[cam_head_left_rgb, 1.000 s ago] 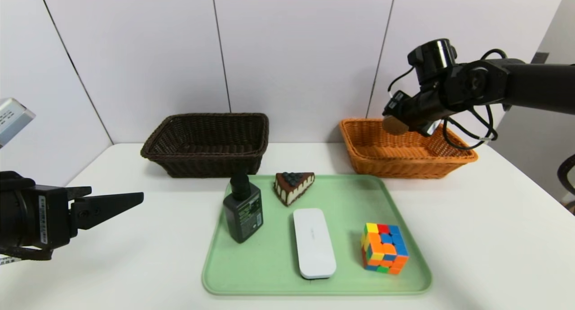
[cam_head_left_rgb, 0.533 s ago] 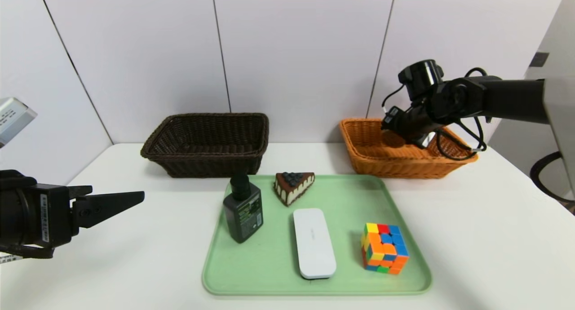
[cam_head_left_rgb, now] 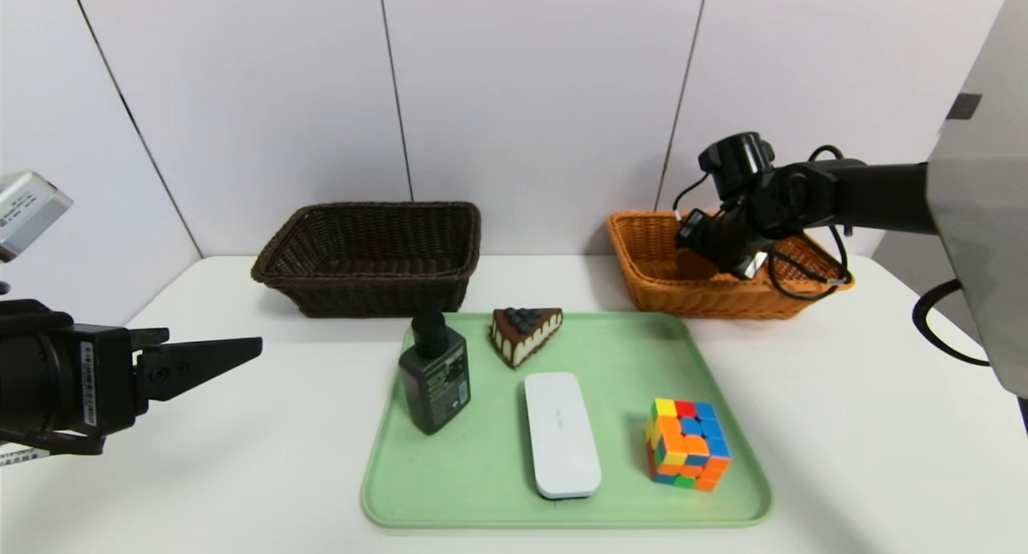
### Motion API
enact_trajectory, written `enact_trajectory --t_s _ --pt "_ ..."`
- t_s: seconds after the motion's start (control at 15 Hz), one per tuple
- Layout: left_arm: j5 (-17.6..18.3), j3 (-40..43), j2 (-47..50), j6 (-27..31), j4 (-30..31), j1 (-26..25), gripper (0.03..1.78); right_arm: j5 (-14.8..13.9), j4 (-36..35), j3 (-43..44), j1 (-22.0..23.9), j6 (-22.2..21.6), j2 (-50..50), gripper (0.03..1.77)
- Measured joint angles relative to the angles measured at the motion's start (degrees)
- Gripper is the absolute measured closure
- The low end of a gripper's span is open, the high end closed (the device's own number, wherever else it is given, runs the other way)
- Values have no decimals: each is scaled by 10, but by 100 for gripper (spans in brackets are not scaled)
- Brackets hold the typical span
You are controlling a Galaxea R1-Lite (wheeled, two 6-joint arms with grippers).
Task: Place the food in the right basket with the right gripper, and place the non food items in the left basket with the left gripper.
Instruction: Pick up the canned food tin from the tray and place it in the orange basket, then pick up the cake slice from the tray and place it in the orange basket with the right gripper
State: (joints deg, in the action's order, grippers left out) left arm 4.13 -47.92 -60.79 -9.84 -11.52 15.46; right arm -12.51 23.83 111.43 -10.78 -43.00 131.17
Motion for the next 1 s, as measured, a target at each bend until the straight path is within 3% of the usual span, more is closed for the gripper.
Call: enact_trajectory --t_s 0.4,1.0 --pt "32 -5 -1 -12 14 0 12 -7 1 0 3 0 2 43" --pt "32 -9 0 -19 4 1 12 -6 48 0 -28 -1 -132 20"
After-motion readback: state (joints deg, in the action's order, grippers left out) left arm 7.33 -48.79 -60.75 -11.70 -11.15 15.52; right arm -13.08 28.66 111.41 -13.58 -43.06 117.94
